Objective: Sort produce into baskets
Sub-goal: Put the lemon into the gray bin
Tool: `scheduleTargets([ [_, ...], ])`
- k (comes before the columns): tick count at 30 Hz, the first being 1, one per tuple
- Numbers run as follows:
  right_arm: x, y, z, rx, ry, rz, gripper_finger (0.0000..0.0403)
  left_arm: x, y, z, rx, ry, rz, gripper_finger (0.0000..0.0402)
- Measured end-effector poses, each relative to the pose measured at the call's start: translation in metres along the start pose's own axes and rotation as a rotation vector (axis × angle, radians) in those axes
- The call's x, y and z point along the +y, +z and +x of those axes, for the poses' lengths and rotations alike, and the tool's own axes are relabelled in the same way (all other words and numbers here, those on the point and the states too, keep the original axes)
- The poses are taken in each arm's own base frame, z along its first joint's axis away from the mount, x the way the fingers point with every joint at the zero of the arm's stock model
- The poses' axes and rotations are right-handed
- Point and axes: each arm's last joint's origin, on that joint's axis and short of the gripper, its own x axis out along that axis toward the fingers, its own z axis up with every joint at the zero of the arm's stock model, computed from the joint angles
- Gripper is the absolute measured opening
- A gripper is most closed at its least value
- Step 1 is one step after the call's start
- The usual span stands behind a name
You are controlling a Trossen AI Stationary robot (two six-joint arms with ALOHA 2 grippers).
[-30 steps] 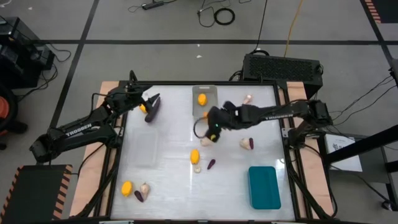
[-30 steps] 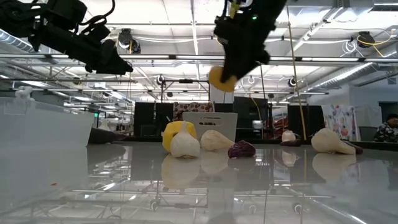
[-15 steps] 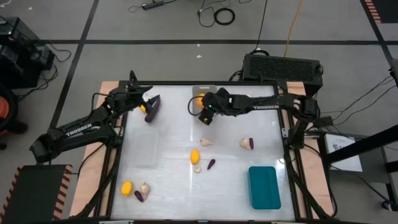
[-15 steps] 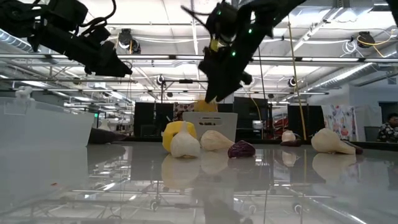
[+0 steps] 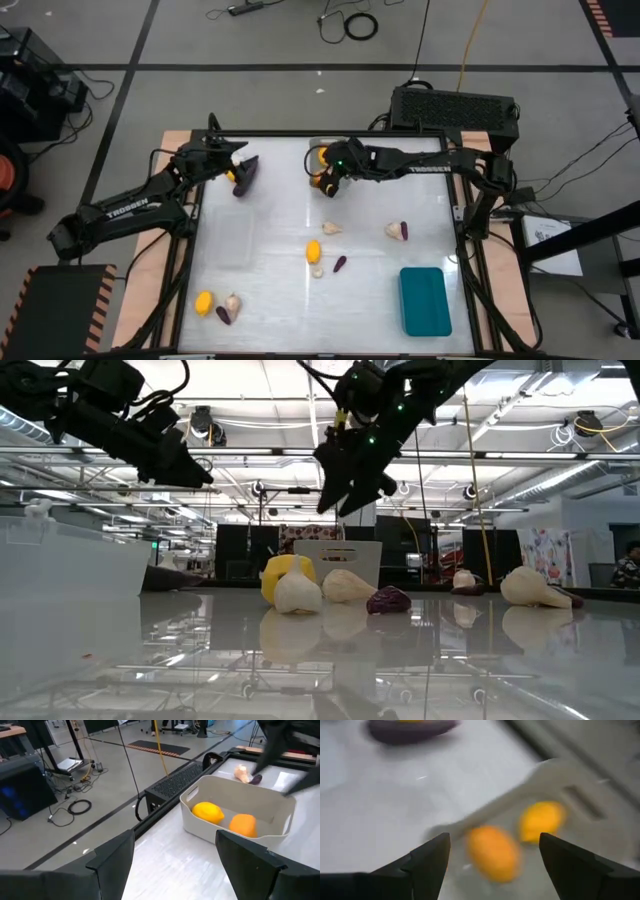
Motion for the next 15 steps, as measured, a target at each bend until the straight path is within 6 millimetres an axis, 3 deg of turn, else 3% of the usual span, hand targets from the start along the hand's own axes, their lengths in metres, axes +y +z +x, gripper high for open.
scheduleTargets([
  [6, 0.045, -0.009, -0.009, 0.041, 0.283, 0.127, 0.0299, -0.001, 0.0, 0.0, -0.002, -0.025, -0.001, 0.0287],
  [11, 0.083, -0.022, -0.023, 0.079, 0.354, 0.248, 0.0299, -0.002, 0.0, 0.0, -0.005, -0.053, -0.002, 0.0287],
  [15, 0.1, -0.028, -0.03, 0.097, 0.394, 0.345, 0.0299, -0.002, 0.0, 0.0, -0.005, -0.053, -0.005, 0.0287],
])
